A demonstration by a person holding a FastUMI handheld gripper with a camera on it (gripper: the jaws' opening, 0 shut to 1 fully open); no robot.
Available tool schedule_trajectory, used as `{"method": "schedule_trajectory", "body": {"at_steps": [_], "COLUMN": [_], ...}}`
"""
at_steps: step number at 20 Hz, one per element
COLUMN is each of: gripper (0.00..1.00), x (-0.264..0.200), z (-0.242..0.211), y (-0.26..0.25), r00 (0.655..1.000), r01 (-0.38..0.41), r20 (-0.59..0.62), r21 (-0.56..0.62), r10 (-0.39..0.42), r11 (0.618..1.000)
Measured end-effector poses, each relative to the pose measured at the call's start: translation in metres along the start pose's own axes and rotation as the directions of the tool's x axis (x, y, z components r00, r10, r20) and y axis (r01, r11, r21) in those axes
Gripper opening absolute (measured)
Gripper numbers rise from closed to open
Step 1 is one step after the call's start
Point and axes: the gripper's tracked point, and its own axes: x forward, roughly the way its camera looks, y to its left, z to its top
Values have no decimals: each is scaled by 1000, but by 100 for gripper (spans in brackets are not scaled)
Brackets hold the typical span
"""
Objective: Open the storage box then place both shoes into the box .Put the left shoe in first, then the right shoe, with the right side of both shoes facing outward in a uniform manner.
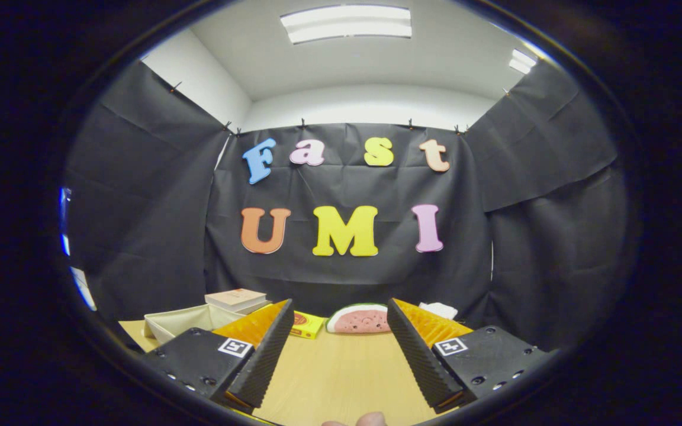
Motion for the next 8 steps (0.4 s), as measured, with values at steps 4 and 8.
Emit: {"method": "schedule_trajectory", "body": {"at_steps": [4,8], "gripper": [96,96], "x": [-7,-1], "z": [-9,-17], "y": [8,11], "r00": [999,999], "r01": [-8,3], "r20": [-34,-50], "r21": [-11,-10], "r10": [8,-4], "r11": [1000,1000]}}
